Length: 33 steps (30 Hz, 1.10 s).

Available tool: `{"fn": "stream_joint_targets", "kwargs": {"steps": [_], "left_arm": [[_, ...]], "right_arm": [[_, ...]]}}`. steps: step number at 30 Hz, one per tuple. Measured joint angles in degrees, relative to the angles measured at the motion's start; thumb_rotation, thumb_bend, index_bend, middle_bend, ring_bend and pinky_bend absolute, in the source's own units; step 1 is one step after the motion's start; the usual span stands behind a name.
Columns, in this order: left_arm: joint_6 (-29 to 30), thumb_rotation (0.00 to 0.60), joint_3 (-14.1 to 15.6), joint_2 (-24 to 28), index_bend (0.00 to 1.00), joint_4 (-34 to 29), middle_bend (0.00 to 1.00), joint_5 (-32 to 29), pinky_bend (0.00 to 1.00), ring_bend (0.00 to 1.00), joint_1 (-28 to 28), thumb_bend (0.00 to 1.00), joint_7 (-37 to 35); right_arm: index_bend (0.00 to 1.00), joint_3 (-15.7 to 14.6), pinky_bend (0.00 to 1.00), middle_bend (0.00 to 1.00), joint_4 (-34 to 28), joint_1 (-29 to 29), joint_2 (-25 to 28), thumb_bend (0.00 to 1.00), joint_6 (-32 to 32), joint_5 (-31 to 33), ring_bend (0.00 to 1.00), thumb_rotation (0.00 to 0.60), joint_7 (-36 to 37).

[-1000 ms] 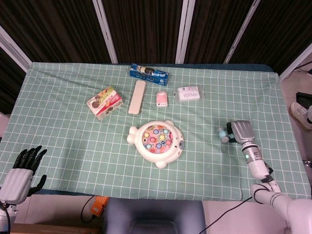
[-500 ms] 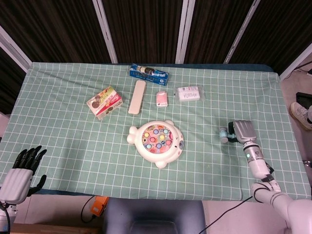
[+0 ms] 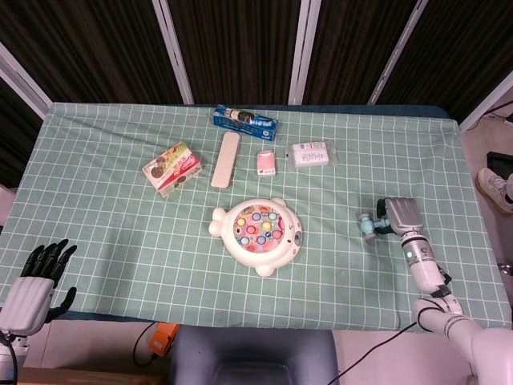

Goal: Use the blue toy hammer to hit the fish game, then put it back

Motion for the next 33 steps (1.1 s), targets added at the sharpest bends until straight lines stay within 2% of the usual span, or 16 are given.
{"fn": "stream_joint_targets", "kwargs": {"steps": [22,33], "left_arm": [[-0.15,0.600,-0.25,-0.03,0.00,-0.06,0.02,-0.53,0.06,0.00,-0.07,0.41,0.11],[-0.31,0.600,-0.22,0.02,0.00,-0.24,0.02,-0.66,0.06,0.00,-0.10,0.42,0.29]], "right_arm": [[0.70,3.40,0.64,0.61,-1.29,1.14,0.15,0.34,-1.01,1.03,0.64,0.600,4.85],[0.69,6.35,0.63,0.61,-2.47,2.07,1.20,0.34,-6.03,4.51,0.64,0.600,9.37]]}}
